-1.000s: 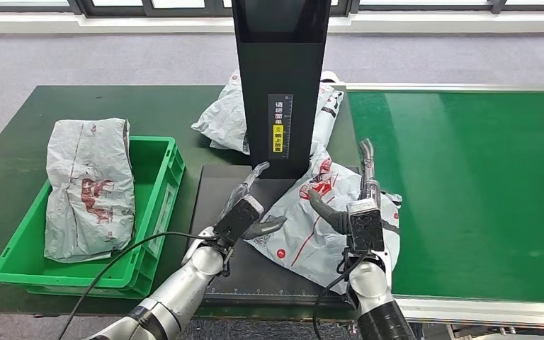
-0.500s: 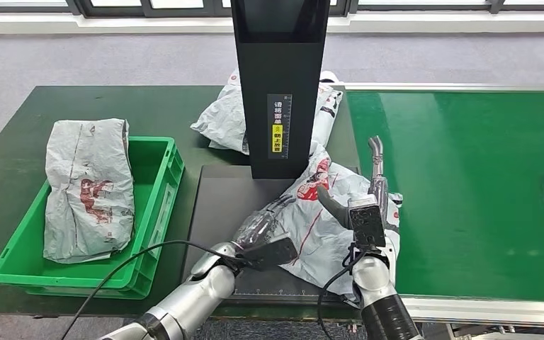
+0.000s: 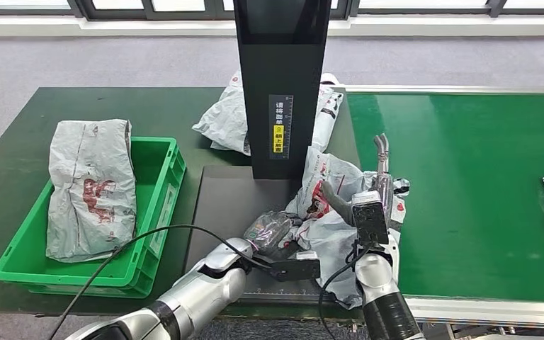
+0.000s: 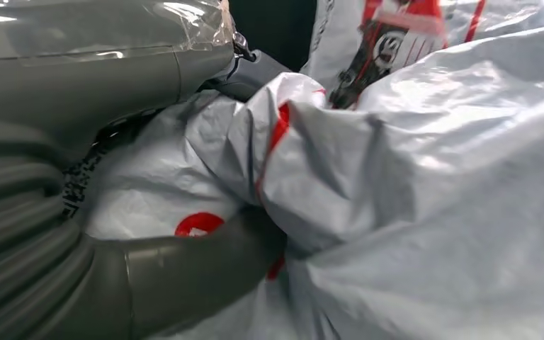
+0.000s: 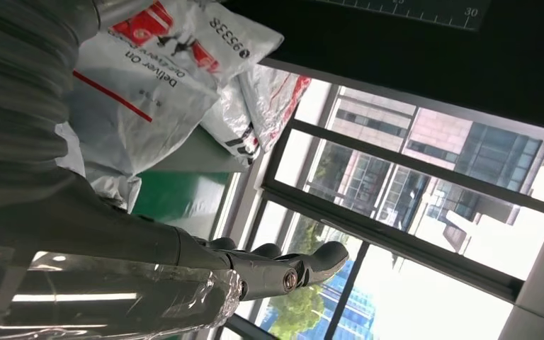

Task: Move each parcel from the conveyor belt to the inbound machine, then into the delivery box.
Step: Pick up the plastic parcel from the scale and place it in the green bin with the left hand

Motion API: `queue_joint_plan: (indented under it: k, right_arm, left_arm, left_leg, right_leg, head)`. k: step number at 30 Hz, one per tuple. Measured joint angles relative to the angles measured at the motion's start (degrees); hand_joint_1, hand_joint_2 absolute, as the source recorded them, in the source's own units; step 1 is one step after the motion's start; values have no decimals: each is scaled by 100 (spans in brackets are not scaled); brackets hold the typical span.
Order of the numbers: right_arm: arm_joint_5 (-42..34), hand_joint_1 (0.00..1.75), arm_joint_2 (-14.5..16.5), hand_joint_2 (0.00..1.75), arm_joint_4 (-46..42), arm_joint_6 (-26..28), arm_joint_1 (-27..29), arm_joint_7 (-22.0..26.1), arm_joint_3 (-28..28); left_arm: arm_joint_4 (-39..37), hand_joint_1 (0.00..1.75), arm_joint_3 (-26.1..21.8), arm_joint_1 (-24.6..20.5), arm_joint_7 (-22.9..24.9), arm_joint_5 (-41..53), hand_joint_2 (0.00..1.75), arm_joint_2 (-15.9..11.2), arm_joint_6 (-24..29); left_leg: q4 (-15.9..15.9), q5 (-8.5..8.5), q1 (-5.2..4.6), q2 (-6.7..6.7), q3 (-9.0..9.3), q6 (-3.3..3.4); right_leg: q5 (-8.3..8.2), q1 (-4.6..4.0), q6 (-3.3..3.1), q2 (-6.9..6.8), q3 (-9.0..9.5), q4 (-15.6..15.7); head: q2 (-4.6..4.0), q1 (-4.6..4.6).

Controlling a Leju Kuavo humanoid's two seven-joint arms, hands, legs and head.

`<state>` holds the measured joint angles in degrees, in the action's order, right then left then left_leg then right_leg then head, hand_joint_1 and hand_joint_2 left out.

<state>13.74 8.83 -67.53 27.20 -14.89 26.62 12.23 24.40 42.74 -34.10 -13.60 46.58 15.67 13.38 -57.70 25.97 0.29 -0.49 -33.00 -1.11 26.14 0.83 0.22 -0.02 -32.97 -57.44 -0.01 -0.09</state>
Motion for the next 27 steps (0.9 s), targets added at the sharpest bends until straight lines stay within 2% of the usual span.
queue_joint_plan:
  k: [4, 6, 10, 14, 21, 24, 27]
  right_arm:
    - [21, 0, 0, 175, -47, 69, 11, 42, -20]
    - [18, 0, 0, 175, -83, 125, 38, 49, -27]
    - [-44, 0, 0, 175, -181, 291, 150, 110, -52]
    - [-88, 0, 0, 175, -229, 357, 219, 153, -62]
    - [-100, 0, 0, 175, -258, 373, 231, 156, -63]
    - [-121, 0, 0, 175, -261, 414, 234, 196, -64]
    - [-152, 0, 0, 175, -261, 459, 248, 261, -70]
  left_arm:
    - [-8, 175, -26, -8, 12, 21, 175, 10, 311]
    - [5, 175, -106, 2, -22, -67, 175, 12, 667]
    - [180, 175, -623, 51, -338, -738, 175, -16, 1395]
    - [430, 175, -1239, 50, -490, -1021, 175, -89, 1515]
    - [626, 175, -1587, 94, -550, -1050, 175, -131, 1572]
    - [802, 175, -1770, 126, -767, -1219, 175, -183, 2042]
    - [1327, 175, -2149, 133, -784, -1277, 175, -405, 2465]
  left_leg:
    - [0, 0, 0, 3, 3, 0]
    - [0, 0, 0, 4, 3, 0]
    - [0, -2, 0, 7, -4, -3]
    - [0, -4, 1, 9, -9, -5]
    - [0, -4, 1, 9, -24, -4]
    - [-1, -4, 1, 10, -31, -4]
    - [-1, -4, 0, 19, -32, -5]
  right_leg:
    - [0, -1, 0, 2, 0, 0]
    - [-1, -3, 0, 2, -2, -1]
    - [-4, -4, -4, 7, -15, -4]
    - [-5, -4, -5, 12, -21, -6]
    - [-6, -1, -5, 12, -32, -5]
    - [-7, -1, -4, 12, -38, -5]
    - [-10, -4, -7, 21, -44, -8]
  head:
    - [0, 0]
    - [1, 0]
    - [1, 0]
    - [1, 0]
    - [0, 0]
    - [0, 1]
    - [0, 0]
